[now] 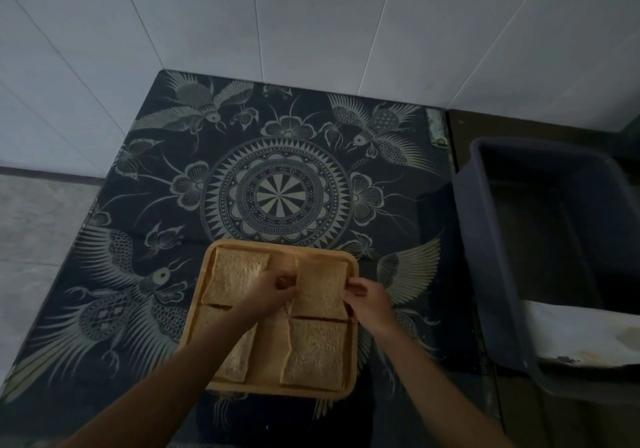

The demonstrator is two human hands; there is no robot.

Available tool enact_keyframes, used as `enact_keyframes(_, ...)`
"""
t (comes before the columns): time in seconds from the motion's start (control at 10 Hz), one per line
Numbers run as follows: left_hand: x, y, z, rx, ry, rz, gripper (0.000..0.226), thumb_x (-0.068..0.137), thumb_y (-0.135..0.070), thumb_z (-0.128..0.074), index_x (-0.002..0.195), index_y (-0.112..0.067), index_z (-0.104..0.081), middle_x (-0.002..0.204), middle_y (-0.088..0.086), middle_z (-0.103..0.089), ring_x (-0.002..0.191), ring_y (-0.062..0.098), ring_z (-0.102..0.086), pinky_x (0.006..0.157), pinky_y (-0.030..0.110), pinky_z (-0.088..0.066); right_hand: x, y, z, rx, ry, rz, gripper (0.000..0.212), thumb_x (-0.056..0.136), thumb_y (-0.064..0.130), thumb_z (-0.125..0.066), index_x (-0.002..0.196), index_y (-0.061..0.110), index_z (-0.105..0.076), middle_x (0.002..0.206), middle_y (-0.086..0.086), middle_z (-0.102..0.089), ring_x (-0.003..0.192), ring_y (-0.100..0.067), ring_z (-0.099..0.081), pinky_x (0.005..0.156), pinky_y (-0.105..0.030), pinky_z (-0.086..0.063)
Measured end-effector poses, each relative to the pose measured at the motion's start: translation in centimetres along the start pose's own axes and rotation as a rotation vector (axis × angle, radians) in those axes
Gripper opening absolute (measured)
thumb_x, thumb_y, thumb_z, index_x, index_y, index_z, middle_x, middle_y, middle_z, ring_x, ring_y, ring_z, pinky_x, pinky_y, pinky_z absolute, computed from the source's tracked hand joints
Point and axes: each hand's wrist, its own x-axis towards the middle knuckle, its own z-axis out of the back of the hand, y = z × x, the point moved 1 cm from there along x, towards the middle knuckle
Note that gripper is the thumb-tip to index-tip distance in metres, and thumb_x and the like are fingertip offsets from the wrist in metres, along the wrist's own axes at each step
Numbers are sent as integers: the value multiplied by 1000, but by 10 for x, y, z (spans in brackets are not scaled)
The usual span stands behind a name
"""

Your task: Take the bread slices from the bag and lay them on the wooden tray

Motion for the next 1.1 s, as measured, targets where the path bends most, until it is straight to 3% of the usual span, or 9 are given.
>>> enact_keyframes(0.1, 3, 1, -1, 39, -3, -42, 25, 92, -15, -67, 117, -16, -74, 96, 1, -77, 90, 17, -73, 89, 41, -59, 1, 0, -2, -81, -39, 21, 30, 94, 15, -72, 124, 10, -72, 86, 25, -61, 80, 11, -58, 67, -10, -46)
enact_keyframes(0.2, 5, 0, 0, 81, -14, -90, 23, 91, -12, -69, 112, -15, -76, 82, -5, -74, 79, 13, -72, 84, 37, -59, -2, 4, -6, -149, -72, 47, 27, 94, 17, -70, 120, 12, -74, 85, 20, -63, 79, 5, -61, 62, -6, -41)
enact_keyframes(0.4, 8, 3, -3, 132, -86, -59, 26, 86, -15, -74, 112, -18, -75, 85, -4, -76, 78, 8, -72, 68, 19, -50, -6, 10, -11, -245, -115, 81, 15, 93, 17, -67, 103, 15, -77, 77, 15, -65, 75, -7, -66, 65, -23, -54)
enact_keyframes(0.6, 5, 6, -7, 132, -162, -57, 27, 84, -13, -76, 110, -20, -75, 87, -5, -75, 75, 0, -67, 68, 16, -53, -6, 11, -12, -288, -128, 117, 10, 92, 13, -69, 96, 10, -78, 84, -2, -76, 74, -15, -70, 70, -34, -59)
enact_keyframes(0.7, 3, 6, -8, 130, -190, -82, 27, 83, -12, -77, 109, -21, -76, 83, -10, -73, 74, -7, -64, 67, 9, -46, -7, 10, -13, -286, -144, 149, 10, 92, 12, -70, 99, 10, -77, 88, -3, -77, 78, -15, -70, 73, -33, -59)
enact_keyframes(0.8, 0, 1, -7, 130, -176, -82, 28, 85, -12, -75, 112, -16, -76, 91, -1, -78, 83, 9, -72, 80, 29, -60, -7, 10, -15, -306, -169, 159, 11, 92, 15, -71, 101, 10, -77, 86, -2, -76, 78, -16, -71, 72, -33, -59)
enact_keyframes(0.9, -1, -3, -5, 143, -151, -80, 32, 88, -17, -73, 120, -15, -72, 101, 5, -79, 92, 16, -74, 89, 39, -60, -6, 8, -13, -290, -157, 142, 22, 93, 16, -70, 114, 11, -72, 85, 3, -68, 85, -17, -71, 76, -34, -59)
enact_keyframes(1.0, -8, -9, -2, 167, -80, -54, 41, 93, -25, -68, 133, -18, -62, 112, 8, -76, 99, 20, -71, 91, 37, -58, -11, 8, -8, -246, -142, 122, 38, 95, 20, -65, 131, 11, -62, 92, 7, -63, 88, -13, -65, 79, -31, -57)
enact_keyframes(1.1, -12, -17, 8, 162, -78, -67, 46, 95, -30, -64, 140, -20, -54, 116, 8, -72, 100, 19, -69, 86, 35, -58, -18, 11, -2, -229, -193, 171, 31, 97, 27, -63, 125, 14, -63, 98, 4, -68, 88, -12, -64, 71, -23, -52)
